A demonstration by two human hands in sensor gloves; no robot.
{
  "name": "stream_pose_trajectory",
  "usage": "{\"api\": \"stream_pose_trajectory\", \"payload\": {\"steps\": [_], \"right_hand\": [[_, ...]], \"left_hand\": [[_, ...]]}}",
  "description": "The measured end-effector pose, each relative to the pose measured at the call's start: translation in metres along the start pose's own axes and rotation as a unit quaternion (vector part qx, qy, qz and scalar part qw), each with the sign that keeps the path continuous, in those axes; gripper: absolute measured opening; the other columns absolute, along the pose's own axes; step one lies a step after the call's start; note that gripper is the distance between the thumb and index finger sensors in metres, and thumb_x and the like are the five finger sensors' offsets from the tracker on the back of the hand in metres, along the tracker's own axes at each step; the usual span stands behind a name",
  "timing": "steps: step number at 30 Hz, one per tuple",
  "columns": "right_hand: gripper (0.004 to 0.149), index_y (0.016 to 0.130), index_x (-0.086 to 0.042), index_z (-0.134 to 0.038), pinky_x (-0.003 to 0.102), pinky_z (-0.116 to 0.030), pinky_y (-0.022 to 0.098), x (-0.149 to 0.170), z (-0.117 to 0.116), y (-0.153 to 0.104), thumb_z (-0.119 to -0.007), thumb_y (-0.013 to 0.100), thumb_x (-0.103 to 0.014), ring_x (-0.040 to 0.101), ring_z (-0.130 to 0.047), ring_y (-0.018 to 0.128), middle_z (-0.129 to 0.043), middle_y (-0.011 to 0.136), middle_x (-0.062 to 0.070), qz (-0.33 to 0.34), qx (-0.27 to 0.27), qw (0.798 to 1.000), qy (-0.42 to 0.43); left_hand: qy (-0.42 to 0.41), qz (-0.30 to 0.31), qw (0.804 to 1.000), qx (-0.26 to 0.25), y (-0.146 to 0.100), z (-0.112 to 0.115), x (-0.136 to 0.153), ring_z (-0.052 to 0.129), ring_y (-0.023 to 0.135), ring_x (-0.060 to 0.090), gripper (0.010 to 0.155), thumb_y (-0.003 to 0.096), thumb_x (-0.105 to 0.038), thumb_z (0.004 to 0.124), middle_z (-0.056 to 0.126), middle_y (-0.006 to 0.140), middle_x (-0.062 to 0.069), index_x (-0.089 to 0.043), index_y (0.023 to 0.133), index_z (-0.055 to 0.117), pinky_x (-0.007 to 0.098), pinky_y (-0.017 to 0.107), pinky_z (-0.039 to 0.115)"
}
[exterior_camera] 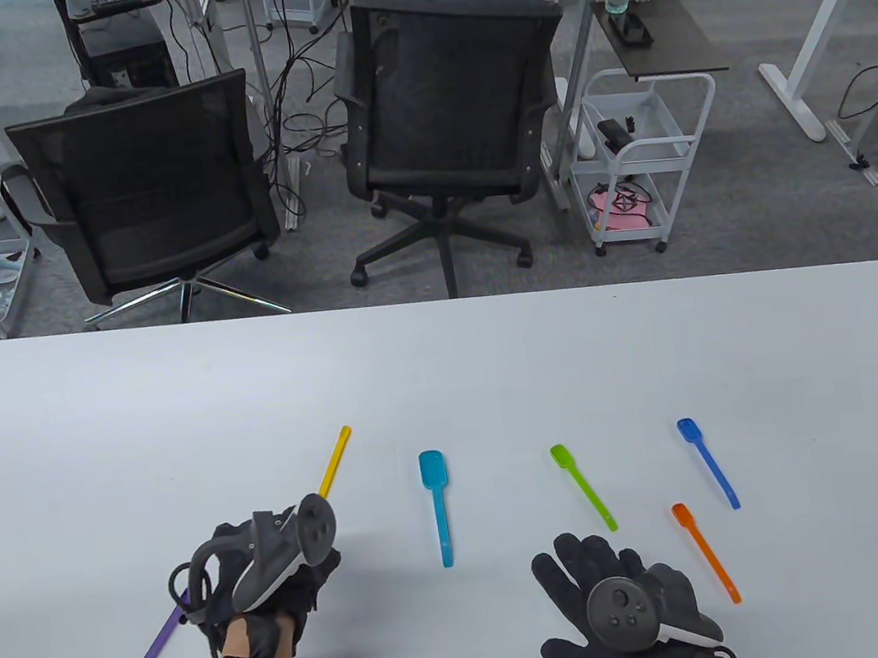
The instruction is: Nest measuring spoons
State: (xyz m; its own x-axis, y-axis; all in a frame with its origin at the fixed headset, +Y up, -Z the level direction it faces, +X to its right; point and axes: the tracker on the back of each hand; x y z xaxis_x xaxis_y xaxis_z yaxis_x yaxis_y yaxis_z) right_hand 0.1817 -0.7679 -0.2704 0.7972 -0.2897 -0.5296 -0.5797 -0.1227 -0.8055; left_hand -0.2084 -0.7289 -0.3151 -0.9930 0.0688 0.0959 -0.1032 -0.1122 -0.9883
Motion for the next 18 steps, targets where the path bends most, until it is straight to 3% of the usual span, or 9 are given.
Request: {"api": "stream_pose_trajectory", "payload": {"steps": [8, 18], "right_hand": [[0.092, 0.108, -0.021, -0.029, 0.082, -0.034, 0.06, 0.001, 0.0, 0.0, -0.071, 0.04, -0.067, 0.061, -0.033, 0.099, -0.024, 0.114, 0.024, -0.005, -0.003, 1.0, 0.001], [0.092, 0.108, -0.021, -0.029, 0.082, -0.035, 0.06, 0.002, -0.001, 0.001, -0.071, 0.04, -0.067, 0.061, -0.034, 0.099, -0.024, 0.114, 0.024, -0.01, -0.008, 1.0, 0.0]], "left_hand": [[0.014, -0.008, 0.998, 0.054, -0.003, 0.036, 0.037, 0.097, 0.044, 0.016, 0.084, 0.0337, -0.063, 0.097, 0.092, 0.046, -0.013, -0.015, 0.1, 0.079, 0.066, 0.073, 0.061], [0.014, -0.029, 0.996, 0.083, 0.003, 0.059, 0.05, 0.097, 0.043, 0.016, 0.082, 0.0342, -0.063, 0.097, 0.093, 0.045, -0.012, -0.015, 0.099, 0.079, 0.066, 0.073, 0.061]]}}
Point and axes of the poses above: the tracker on the back of each hand, its own x axis roughly to the little-finger side, its own y axis roughly from the wrist to the fingertips, z = x × y
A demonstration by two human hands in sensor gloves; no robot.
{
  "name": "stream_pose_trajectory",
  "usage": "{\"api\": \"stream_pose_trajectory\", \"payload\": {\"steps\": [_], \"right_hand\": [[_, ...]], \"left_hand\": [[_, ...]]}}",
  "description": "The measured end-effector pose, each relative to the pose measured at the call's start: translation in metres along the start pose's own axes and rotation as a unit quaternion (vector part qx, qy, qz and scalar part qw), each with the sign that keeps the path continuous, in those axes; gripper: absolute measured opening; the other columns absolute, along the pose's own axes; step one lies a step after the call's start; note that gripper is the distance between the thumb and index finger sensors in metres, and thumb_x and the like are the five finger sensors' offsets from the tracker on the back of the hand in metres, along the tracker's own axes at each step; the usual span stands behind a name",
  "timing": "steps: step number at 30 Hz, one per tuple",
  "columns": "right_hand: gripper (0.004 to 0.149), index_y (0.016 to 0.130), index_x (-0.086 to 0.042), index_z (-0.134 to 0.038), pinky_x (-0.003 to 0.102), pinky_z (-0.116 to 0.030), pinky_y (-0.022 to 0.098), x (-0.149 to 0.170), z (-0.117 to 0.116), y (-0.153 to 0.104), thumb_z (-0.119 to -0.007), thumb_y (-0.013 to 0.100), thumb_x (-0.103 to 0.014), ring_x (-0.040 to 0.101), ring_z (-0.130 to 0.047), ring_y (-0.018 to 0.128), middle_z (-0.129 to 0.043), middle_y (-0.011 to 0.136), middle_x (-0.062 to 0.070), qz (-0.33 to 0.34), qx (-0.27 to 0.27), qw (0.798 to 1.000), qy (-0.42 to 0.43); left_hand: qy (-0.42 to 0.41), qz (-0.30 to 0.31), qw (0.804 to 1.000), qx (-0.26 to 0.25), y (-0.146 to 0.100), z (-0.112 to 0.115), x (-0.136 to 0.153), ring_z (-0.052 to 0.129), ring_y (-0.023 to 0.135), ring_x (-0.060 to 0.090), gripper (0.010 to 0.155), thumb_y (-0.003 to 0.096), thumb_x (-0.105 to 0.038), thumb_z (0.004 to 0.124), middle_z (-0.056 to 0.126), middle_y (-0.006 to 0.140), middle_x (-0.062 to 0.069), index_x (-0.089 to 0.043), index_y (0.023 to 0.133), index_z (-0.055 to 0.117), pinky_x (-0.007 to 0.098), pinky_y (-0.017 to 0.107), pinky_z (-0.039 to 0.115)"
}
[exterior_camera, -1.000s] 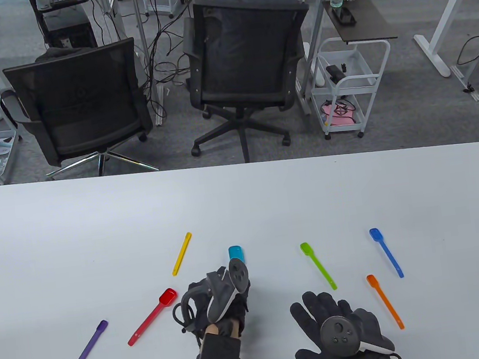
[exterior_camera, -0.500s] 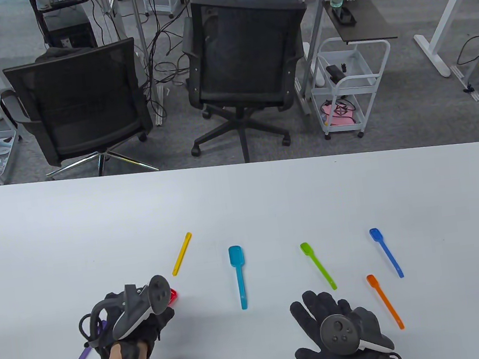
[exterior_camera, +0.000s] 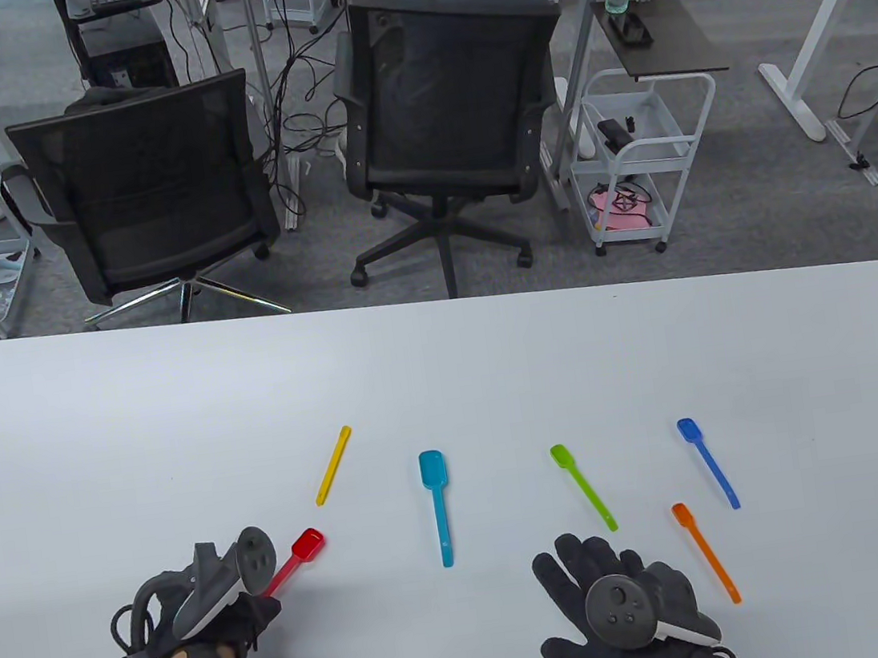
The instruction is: Nest measuring spoons
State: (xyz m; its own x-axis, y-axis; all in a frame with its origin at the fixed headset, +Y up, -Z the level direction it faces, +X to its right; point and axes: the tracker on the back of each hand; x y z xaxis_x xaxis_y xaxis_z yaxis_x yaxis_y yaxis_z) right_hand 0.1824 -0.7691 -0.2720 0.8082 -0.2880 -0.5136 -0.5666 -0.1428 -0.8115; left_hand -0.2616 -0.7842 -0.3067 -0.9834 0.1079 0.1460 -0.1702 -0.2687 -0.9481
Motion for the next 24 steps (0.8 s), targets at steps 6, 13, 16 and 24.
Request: {"api": "stream_pose_trajectory", "payload": {"steps": [6, 13, 16, 24], "right_hand": [[0.092, 0.108, -0.02, -0.03, 0.082, -0.035, 0.06, 0.001, 0.0, 0.001, -0.071, 0.04, -0.067, 0.061, -0.034, 0.099, -0.024, 0.114, 0.024, -0.002, -0.001, 1.0, 0.001], [0.092, 0.108, -0.02, -0.03, 0.082, -0.035, 0.06, 0.001, 0.0, 0.001, -0.071, 0.04, -0.067, 0.061, -0.035, 0.099, -0.025, 0.114, 0.024, -0.001, -0.004, 1.0, 0.0], [0.092, 0.108, -0.02, -0.03, 0.082, -0.035, 0.06, 0.001, -0.001, 0.001, -0.071, 0.04, -0.067, 0.061, -0.035, 0.099, -0.025, 0.114, 0.024, -0.001, -0.004, 1.0, 0.001], [0.092, 0.108, -0.02, -0.03, 0.082, -0.036, 0.06, 0.001, -0.001, 0.001, -0.071, 0.04, -0.067, 0.061, -0.036, 0.099, -0.025, 0.114, 0.024, -0.002, -0.006, 1.0, 0.001]], "left_hand": [[0.02, -0.001, 1.0, 0.015, 0.006, 0.007, -0.005, 0.097, 0.043, 0.016, 0.081, 0.0351, -0.061, 0.097, 0.092, 0.045, -0.012, -0.015, 0.099, 0.08, 0.066, 0.073, 0.061], [0.024, -0.004, 0.999, 0.024, 0.008, 0.011, -0.006, 0.097, 0.044, 0.016, 0.079, 0.0363, -0.06, 0.097, 0.093, 0.045, -0.012, -0.016, 0.099, 0.08, 0.066, 0.073, 0.061], [0.023, -0.004, 0.999, 0.026, 0.007, 0.011, -0.006, 0.098, 0.044, 0.016, 0.078, 0.0369, -0.06, 0.096, 0.093, 0.045, -0.013, -0.016, 0.099, 0.08, 0.065, 0.073, 0.061], [0.019, -0.003, 1.0, 0.022, 0.006, 0.012, -0.006, 0.098, 0.042, 0.016, 0.071, 0.0387, -0.057, 0.096, 0.094, 0.043, -0.013, -0.016, 0.095, 0.083, 0.065, 0.072, 0.062]]}}
Point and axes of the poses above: the tracker on the back of each hand, its own x axis roughly to the little-finger side, its own y axis roughly from the wrist to the fingertips, z = x × y
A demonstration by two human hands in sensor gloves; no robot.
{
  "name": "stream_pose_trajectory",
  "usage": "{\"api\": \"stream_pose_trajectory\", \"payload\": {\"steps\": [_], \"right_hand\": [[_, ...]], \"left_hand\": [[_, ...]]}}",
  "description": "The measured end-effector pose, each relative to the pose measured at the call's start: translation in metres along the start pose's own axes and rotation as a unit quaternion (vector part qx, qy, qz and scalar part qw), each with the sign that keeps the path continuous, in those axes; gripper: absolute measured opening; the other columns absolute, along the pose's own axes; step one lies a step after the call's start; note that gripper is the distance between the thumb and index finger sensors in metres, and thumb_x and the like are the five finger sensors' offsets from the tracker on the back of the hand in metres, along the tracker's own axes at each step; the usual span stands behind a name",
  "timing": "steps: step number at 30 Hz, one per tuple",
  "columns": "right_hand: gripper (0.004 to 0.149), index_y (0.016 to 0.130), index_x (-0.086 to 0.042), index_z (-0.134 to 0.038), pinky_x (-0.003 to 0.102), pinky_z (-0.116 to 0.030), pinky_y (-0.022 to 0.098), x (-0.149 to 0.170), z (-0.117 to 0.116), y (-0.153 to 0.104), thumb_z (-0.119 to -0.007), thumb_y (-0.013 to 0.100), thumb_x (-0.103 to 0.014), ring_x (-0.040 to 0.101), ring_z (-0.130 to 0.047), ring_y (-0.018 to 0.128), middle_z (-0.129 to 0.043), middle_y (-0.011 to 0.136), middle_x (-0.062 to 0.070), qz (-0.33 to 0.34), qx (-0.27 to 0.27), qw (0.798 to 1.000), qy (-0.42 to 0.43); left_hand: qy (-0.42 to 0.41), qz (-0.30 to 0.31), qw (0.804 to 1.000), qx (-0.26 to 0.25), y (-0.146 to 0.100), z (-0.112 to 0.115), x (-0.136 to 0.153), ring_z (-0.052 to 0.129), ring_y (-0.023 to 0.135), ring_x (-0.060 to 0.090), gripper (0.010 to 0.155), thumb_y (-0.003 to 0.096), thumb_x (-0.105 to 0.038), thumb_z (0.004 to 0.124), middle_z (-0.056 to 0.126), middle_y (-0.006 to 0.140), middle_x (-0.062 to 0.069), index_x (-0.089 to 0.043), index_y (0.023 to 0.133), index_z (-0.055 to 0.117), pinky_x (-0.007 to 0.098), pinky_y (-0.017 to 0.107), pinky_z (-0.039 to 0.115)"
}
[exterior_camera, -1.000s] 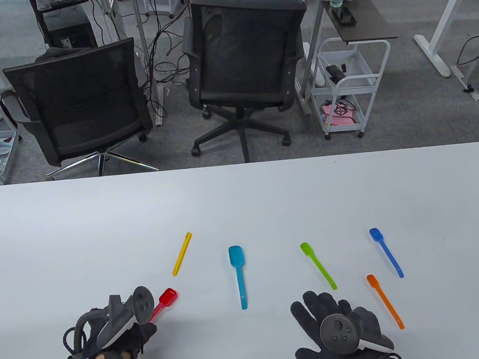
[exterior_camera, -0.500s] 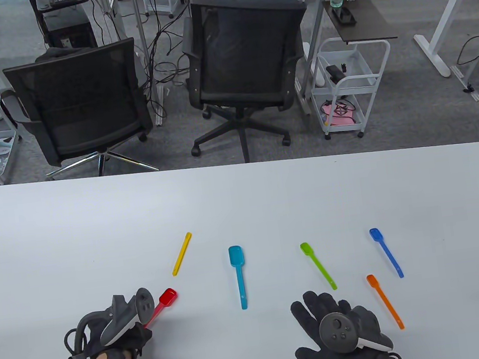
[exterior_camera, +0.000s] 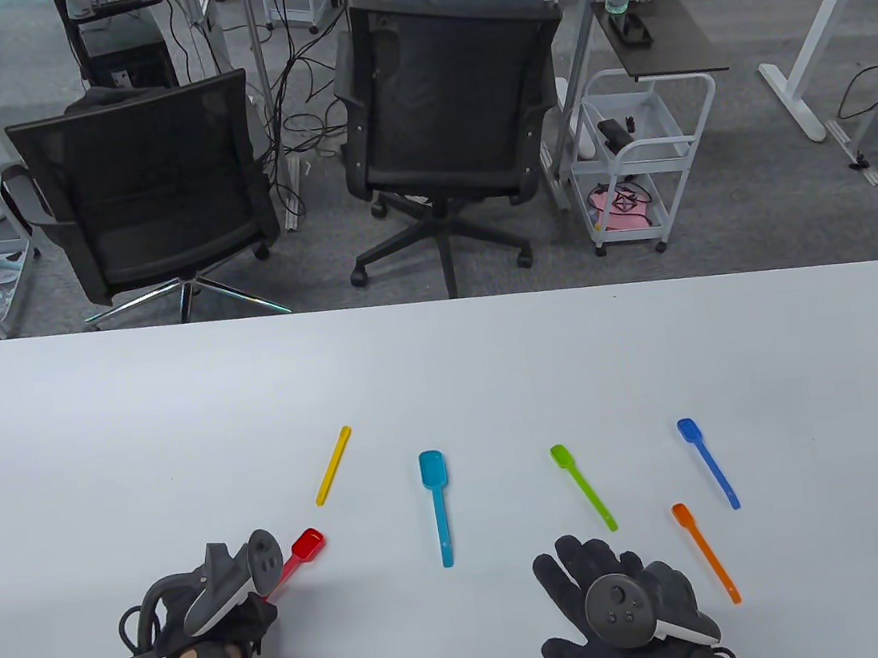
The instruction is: Nest measuring spoons
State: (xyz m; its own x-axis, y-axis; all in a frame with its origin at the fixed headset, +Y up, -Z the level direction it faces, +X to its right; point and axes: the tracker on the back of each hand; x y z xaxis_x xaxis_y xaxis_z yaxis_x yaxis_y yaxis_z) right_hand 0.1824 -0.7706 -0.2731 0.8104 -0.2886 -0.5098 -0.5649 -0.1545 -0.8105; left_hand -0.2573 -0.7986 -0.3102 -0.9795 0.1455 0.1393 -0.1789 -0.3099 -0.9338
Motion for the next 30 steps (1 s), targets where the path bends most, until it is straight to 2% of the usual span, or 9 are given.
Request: {"api": "stream_pose_trajectory", "payload": {"steps": [19, 26, 30], "right_hand": [[0.092, 0.108, -0.019, -0.031, 0.082, -0.037, 0.06, 0.0, -0.002, 0.0, -0.071, 0.04, -0.066, 0.061, -0.038, 0.099, -0.027, 0.114, 0.025, -0.001, -0.003, 1.0, -0.002], [0.092, 0.108, -0.019, -0.032, 0.082, -0.037, 0.06, 0.0, -0.002, 0.0, -0.072, 0.04, -0.066, 0.061, -0.038, 0.099, -0.028, 0.114, 0.025, -0.001, -0.004, 1.0, -0.005], [0.092, 0.108, -0.019, -0.032, 0.082, -0.037, 0.06, 0.0, -0.002, 0.0, -0.071, 0.04, -0.066, 0.061, -0.039, 0.099, -0.027, 0.114, 0.025, 0.0, -0.003, 1.0, -0.004]], "left_hand": [[0.011, -0.003, 1.0, -0.017, -0.003, 0.002, -0.003, 0.1, 0.038, 0.014, 0.062, 0.0411, -0.054, 0.094, 0.095, 0.04, -0.014, -0.016, 0.09, 0.087, 0.063, 0.072, 0.066], [-0.016, -0.006, 1.0, -0.025, -0.006, 0.004, -0.005, 0.101, 0.036, 0.013, 0.06, 0.0423, -0.053, 0.094, 0.096, 0.038, -0.014, -0.014, 0.088, 0.089, 0.062, 0.07, 0.068], [-0.039, -0.015, 0.998, -0.04, -0.014, -0.005, -0.01, 0.102, 0.035, 0.013, 0.06, 0.0425, -0.052, 0.095, 0.096, 0.037, -0.015, -0.013, 0.087, 0.09, 0.062, 0.069, 0.069]]}}
Point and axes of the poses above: the tracker on the back of each hand, its own x axis roughly to the little-finger side, its own y axis roughly from the wrist to the fingertips, z = x × y
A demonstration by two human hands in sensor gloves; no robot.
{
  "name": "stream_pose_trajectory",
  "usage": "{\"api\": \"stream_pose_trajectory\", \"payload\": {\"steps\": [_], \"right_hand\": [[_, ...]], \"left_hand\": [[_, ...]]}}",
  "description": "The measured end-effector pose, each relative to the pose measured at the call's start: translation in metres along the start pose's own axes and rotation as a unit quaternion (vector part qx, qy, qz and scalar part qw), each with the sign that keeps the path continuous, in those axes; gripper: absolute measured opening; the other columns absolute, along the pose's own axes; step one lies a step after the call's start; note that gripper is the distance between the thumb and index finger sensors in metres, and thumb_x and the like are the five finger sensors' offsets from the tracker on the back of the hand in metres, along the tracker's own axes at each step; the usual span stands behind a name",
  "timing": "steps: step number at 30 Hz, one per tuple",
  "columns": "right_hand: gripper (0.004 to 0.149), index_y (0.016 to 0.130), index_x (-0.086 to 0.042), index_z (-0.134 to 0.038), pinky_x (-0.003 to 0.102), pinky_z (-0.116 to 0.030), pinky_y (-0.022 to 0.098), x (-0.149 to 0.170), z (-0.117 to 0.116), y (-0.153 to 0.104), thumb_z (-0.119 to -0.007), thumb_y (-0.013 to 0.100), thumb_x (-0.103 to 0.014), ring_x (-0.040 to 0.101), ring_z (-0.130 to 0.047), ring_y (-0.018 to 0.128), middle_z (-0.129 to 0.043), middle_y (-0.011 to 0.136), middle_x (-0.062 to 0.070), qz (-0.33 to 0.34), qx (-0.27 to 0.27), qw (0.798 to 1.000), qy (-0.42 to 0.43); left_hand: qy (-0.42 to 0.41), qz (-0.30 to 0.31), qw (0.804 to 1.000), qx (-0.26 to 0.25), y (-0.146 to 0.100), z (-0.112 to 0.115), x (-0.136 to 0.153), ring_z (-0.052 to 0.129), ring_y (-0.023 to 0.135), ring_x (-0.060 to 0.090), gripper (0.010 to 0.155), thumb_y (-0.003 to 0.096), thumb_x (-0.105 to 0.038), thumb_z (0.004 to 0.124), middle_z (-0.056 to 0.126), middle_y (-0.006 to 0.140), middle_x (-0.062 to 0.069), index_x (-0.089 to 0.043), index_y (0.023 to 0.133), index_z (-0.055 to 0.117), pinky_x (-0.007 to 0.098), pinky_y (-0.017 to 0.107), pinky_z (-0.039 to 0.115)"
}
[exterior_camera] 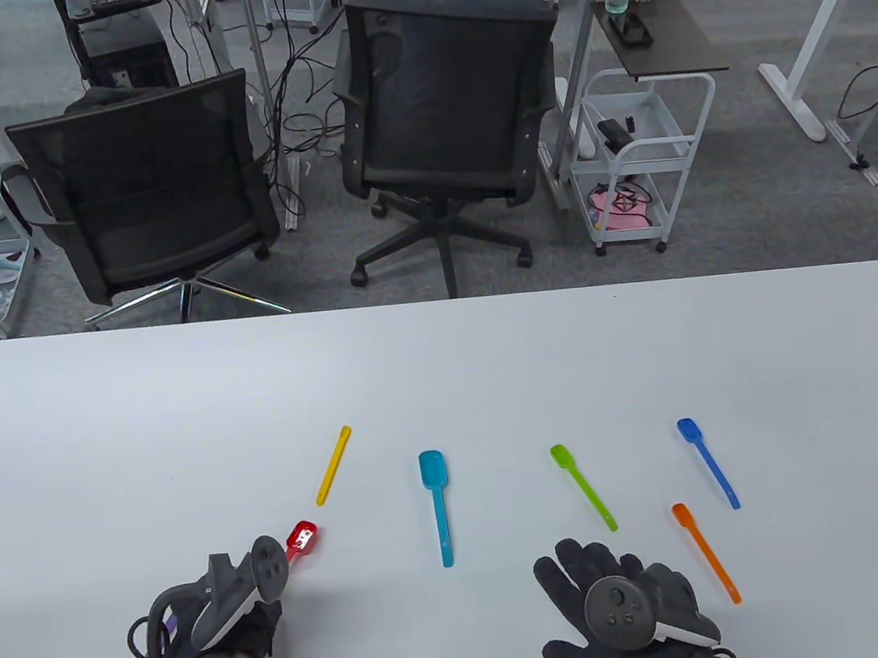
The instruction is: Nest measuring spoons
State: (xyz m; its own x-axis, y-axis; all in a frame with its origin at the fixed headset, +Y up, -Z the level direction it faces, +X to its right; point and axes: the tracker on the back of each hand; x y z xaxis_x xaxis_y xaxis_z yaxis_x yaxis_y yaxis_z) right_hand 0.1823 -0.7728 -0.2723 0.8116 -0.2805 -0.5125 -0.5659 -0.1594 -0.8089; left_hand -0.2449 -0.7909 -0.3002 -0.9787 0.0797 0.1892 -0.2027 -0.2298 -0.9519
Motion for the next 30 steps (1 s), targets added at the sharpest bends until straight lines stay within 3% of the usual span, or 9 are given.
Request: {"api": "stream_pose_trajectory", "payload": {"steps": [9, 18, 22, 30], "right_hand": [[0.091, 0.108, -0.019, -0.032, 0.082, -0.037, 0.06, -0.003, 0.0, -0.001, -0.071, 0.04, -0.066, 0.061, -0.039, 0.099, -0.028, 0.114, 0.025, 0.006, 0.004, 1.0, -0.003], [0.091, 0.108, -0.019, -0.032, 0.082, -0.037, 0.06, -0.002, 0.001, -0.003, -0.072, 0.04, -0.066, 0.061, -0.039, 0.099, -0.028, 0.114, 0.025, 0.002, 0.009, 1.0, -0.004], [0.091, 0.108, -0.019, -0.032, 0.082, -0.037, 0.06, -0.002, 0.001, -0.003, -0.071, 0.04, -0.066, 0.061, -0.039, 0.099, -0.028, 0.114, 0.025, 0.004, 0.01, 1.0, -0.006], [0.092, 0.108, -0.019, -0.031, 0.082, -0.037, 0.06, 0.0, 0.001, -0.004, -0.072, 0.041, -0.066, 0.061, -0.038, 0.099, -0.027, 0.114, 0.025, 0.001, 0.014, 1.0, -0.006]], "left_hand": [[-0.059, -0.016, 0.998, -0.018, -0.01, -0.031, -0.037, 0.102, 0.033, 0.014, 0.06, 0.0436, -0.053, 0.095, 0.096, 0.037, -0.014, -0.01, 0.085, 0.092, 0.063, 0.067, 0.071], [-0.098, -0.063, 0.992, -0.042, -0.006, -0.058, -0.11, 0.102, 0.029, 0.015, 0.06, 0.0447, -0.052, 0.096, 0.097, 0.035, -0.013, -0.006, 0.083, 0.094, 0.064, 0.064, 0.072], [-0.086, -0.075, 0.993, -0.044, -0.004, -0.059, -0.147, 0.102, 0.029, 0.015, 0.06, 0.0448, -0.052, 0.096, 0.097, 0.035, -0.013, -0.006, 0.083, 0.095, 0.064, 0.063, 0.072], [-0.11, -0.097, 0.989, -0.027, 0.001, -0.049, -0.183, 0.102, 0.029, 0.014, 0.06, 0.0454, -0.052, 0.095, 0.097, 0.035, -0.013, -0.006, 0.083, 0.094, 0.064, 0.063, 0.073]]}}
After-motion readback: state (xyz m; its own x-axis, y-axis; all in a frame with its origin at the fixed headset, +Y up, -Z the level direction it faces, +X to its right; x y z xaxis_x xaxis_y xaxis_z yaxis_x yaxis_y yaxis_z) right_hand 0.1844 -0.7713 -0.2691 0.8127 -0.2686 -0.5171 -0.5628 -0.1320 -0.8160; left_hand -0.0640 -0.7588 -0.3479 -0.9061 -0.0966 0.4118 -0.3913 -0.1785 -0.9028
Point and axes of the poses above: the tracker on the back of each hand, its own x axis roughly to the little-finger side, its own y axis roughly from the wrist to the fingertips, z = x × y
